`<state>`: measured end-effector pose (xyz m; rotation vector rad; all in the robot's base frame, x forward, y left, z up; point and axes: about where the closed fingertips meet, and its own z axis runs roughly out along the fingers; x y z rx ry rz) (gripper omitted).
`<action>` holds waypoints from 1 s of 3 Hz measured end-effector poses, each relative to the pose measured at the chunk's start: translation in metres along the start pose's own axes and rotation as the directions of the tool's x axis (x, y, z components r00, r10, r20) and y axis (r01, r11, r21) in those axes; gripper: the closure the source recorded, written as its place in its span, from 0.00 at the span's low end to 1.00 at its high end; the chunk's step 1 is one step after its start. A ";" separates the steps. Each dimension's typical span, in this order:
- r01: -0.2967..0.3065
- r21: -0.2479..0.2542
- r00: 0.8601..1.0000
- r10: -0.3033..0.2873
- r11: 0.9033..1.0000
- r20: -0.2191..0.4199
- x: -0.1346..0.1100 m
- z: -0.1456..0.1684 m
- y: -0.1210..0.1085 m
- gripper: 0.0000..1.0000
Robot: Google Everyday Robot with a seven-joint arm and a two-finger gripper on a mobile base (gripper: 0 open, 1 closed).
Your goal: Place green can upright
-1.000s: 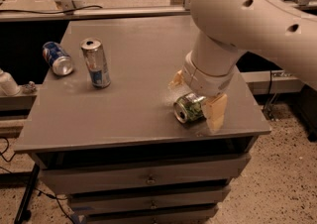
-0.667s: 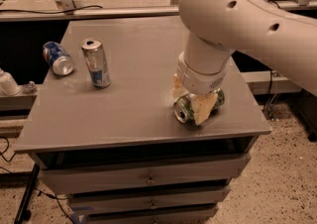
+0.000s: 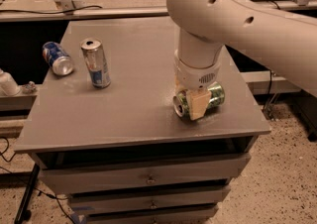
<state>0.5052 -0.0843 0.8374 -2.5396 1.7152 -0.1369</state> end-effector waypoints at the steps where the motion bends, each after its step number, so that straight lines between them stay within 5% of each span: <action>1: -0.116 0.015 0.989 0.114 0.993 0.092 0.001 -0.020 -0.011 1.00; 2: -0.280 0.063 0.920 0.249 0.958 0.304 0.003 -0.064 -0.031 1.00; 3: -0.387 0.077 0.815 0.302 0.919 0.494 0.008 -0.090 -0.043 1.00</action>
Offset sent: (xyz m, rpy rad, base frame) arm 0.0381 0.0156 0.1377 0.6976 0.0498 -0.3859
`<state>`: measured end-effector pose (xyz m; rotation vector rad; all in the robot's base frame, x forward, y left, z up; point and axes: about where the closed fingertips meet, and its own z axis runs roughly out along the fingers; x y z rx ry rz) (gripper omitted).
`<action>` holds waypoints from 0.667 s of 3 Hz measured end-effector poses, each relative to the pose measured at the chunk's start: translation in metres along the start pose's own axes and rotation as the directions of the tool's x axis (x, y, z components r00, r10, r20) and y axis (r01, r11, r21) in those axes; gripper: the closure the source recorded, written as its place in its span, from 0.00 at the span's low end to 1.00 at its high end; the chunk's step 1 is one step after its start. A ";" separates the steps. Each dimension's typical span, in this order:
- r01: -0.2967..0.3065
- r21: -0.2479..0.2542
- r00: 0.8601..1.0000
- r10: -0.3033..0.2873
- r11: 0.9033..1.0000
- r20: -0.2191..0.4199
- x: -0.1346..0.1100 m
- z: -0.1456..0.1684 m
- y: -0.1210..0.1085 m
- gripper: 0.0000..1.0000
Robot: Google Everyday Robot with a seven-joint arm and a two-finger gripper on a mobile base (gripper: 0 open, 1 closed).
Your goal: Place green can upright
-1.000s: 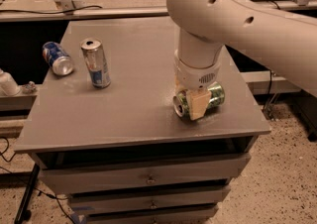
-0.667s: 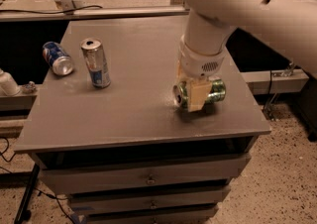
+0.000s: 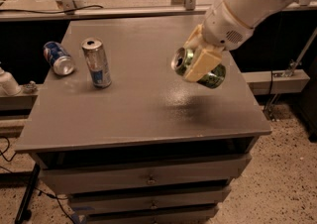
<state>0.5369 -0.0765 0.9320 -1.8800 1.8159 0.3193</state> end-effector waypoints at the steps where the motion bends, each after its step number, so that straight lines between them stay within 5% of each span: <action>1: -0.102 0.043 0.970 0.090 0.994 0.224 0.001 -0.014 -0.007 1.00; 2: -0.196 0.037 0.874 0.157 0.980 0.459 -0.002 -0.016 -0.008 1.00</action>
Offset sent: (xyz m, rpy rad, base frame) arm 0.0030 -0.0129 0.0447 0.9222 0.0543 -0.1512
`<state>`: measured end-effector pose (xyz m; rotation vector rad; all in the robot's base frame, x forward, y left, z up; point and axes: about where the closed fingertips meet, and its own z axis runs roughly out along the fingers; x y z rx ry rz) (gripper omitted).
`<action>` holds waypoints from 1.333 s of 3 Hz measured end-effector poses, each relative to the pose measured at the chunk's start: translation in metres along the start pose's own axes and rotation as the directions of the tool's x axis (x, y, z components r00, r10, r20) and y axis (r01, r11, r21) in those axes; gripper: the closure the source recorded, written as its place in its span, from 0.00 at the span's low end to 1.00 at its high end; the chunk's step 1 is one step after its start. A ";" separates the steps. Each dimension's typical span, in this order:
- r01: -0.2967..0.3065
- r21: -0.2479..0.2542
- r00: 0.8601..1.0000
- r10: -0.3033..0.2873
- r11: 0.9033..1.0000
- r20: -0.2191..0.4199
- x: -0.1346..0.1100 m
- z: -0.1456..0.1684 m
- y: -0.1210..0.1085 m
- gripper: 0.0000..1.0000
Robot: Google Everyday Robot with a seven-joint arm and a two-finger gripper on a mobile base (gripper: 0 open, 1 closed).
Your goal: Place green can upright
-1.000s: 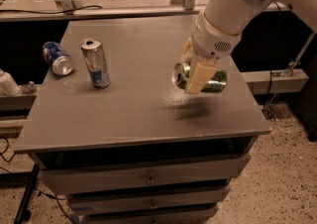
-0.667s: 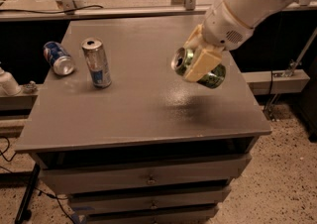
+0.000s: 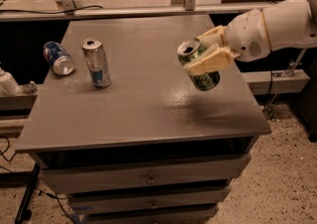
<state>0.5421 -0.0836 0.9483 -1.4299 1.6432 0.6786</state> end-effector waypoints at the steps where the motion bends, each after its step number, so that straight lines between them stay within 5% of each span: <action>1: -0.064 0.001 0.972 0.062 0.998 0.225 -0.008 0.001 -0.001 1.00; 2: -0.101 0.001 0.924 0.093 0.995 0.371 -0.006 -0.002 -0.003 1.00; 3: -0.080 0.015 0.895 0.065 0.997 0.441 0.004 -0.006 -0.002 1.00; 4: -0.055 0.026 0.891 0.037 0.998 0.453 0.022 -0.009 0.000 1.00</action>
Offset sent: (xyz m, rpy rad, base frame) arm 0.0046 -0.0161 0.0053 0.5926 -0.0204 -0.0443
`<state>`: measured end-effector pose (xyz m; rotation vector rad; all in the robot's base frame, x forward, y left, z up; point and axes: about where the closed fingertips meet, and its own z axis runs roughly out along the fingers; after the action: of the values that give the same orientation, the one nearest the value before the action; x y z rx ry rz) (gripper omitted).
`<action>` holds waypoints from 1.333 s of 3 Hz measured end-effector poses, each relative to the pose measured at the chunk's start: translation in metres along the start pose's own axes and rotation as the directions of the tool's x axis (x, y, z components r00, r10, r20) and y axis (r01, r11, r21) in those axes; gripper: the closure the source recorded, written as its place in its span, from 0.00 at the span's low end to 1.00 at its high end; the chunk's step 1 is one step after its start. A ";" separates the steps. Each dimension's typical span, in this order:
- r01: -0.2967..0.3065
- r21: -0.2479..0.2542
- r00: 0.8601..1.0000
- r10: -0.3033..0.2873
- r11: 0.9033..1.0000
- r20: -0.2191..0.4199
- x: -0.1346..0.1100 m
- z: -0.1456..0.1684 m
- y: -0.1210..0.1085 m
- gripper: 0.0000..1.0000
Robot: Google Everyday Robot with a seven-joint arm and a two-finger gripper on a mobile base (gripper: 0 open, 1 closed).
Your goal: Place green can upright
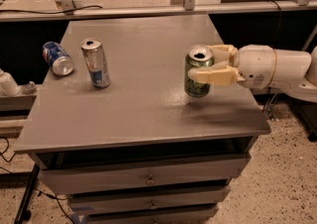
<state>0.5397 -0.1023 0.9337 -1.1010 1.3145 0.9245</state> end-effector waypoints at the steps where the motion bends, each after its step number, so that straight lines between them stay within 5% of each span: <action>1: -0.005 -0.014 1.000 0.005 1.000 -0.005 0.011 -0.005 0.000 0.82; 4: -0.053 -0.013 0.998 0.053 0.998 -0.038 0.035 -0.013 0.004 0.13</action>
Offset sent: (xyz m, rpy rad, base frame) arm -0.0052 -0.0215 -0.0400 -0.0161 0.0708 -0.0023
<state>0.5354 -0.1163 0.8990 -1.1038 1.3754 0.9579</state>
